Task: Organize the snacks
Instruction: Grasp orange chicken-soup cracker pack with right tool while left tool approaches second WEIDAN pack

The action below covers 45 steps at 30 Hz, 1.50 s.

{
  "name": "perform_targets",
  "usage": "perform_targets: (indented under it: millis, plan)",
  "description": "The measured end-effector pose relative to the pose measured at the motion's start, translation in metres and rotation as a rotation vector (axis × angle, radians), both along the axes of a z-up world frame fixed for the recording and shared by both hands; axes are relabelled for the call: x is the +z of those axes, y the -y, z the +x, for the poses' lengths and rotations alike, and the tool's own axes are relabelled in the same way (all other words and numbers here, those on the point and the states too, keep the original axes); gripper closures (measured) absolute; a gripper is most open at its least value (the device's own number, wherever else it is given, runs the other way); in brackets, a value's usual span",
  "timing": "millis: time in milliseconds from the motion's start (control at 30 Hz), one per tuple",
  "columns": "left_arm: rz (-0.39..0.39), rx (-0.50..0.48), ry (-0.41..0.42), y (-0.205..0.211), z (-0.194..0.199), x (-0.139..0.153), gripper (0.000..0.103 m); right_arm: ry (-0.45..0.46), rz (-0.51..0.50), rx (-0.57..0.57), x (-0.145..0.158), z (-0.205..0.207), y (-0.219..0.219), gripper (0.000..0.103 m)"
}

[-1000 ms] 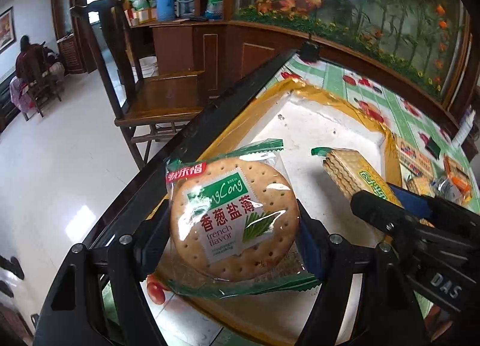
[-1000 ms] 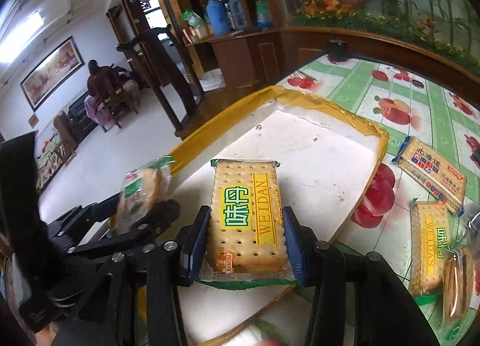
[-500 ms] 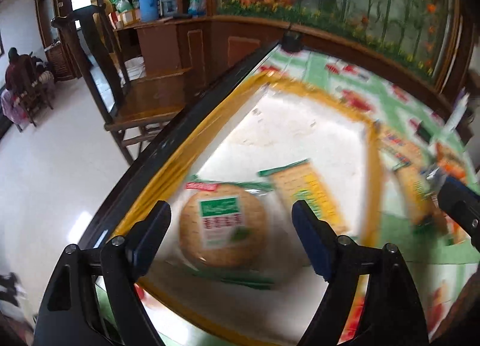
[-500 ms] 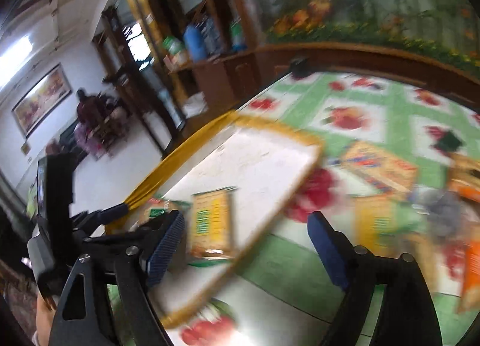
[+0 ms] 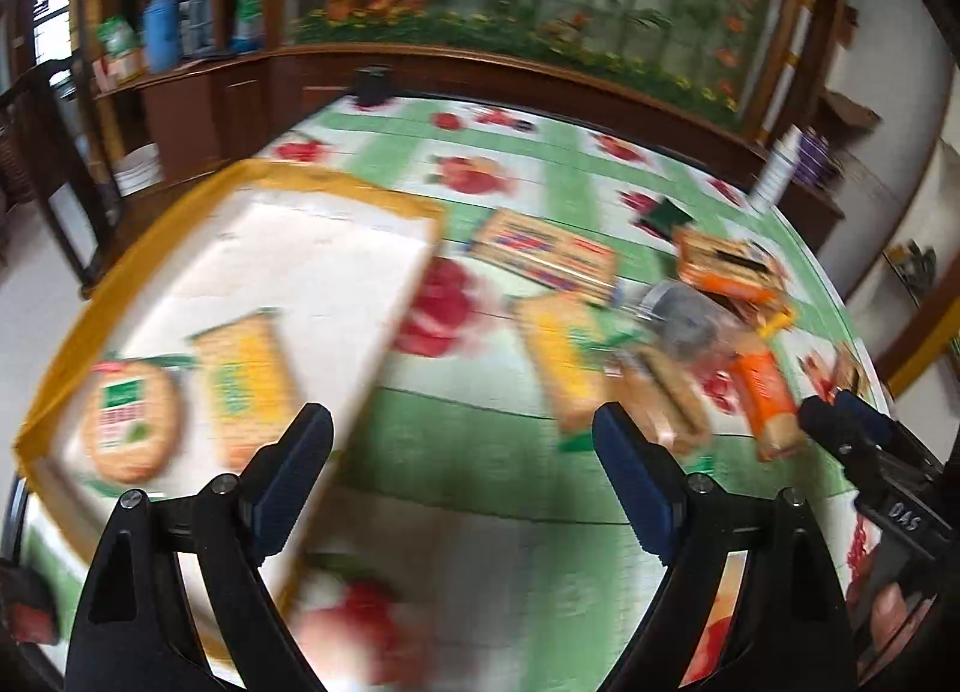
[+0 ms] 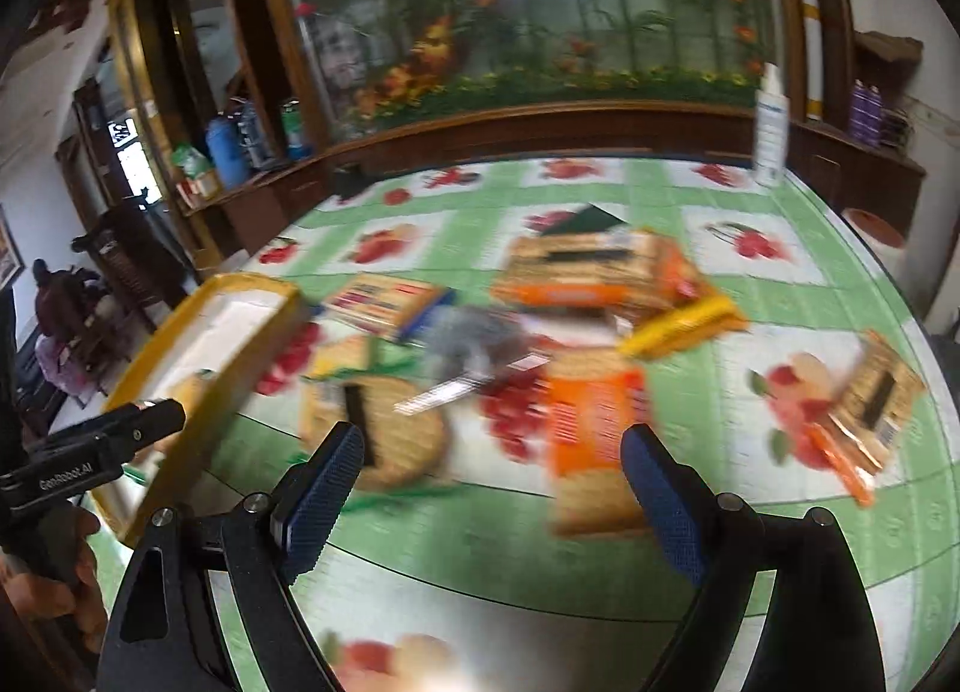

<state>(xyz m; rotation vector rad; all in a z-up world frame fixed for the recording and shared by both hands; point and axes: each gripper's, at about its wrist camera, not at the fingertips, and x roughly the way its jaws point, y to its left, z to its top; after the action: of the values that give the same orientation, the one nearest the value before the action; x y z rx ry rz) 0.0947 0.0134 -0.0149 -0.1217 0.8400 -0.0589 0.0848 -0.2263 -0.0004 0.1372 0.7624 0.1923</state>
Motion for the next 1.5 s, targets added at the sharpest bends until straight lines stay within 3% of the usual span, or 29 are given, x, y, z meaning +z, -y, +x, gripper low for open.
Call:
perform_targets:
  millis: [200,300,533,800,867,967,1100,1233,1500]
  plan:
    - [0.021,-0.081,-0.017,0.043,0.008,-0.008,0.014,-0.026,-0.005,-0.02,-0.013,0.0,0.028,0.014]
    - [0.008,-0.051,-0.036,0.04,0.014,-0.015,0.014,-0.027,-0.007,-0.022,-0.015,0.001,0.031,0.014]
    - [-0.101,0.064,-0.053,0.018,0.059,-0.019,0.014,-0.034,0.001,-0.038,-0.023,0.008,0.034,0.014]
    - [-0.034,0.086,-0.138,0.029,0.097,-0.04,0.014,-0.016,-0.016,-0.048,-0.023,0.01,0.035,0.014]
    - [0.014,0.084,-0.138,0.036,0.099,-0.044,0.014,-0.025,-0.012,-0.05,-0.026,0.012,0.036,0.014]
    - [0.022,0.058,-0.138,0.042,0.099,-0.046,0.014,-0.029,-0.008,-0.055,-0.028,0.012,0.037,0.014]
    - [0.089,-0.018,-0.166,0.056,0.091,-0.054,0.014,-0.025,-0.011,-0.057,-0.027,0.011,0.038,0.014]
    - [0.101,-0.069,-0.158,0.063,0.066,-0.054,0.014,-0.028,-0.012,-0.061,-0.027,0.011,0.039,0.014]
    - [0.145,-0.016,-0.155,0.046,0.057,-0.055,0.013,-0.081,-0.089,-0.036,-0.032,0.035,0.025,0.015]
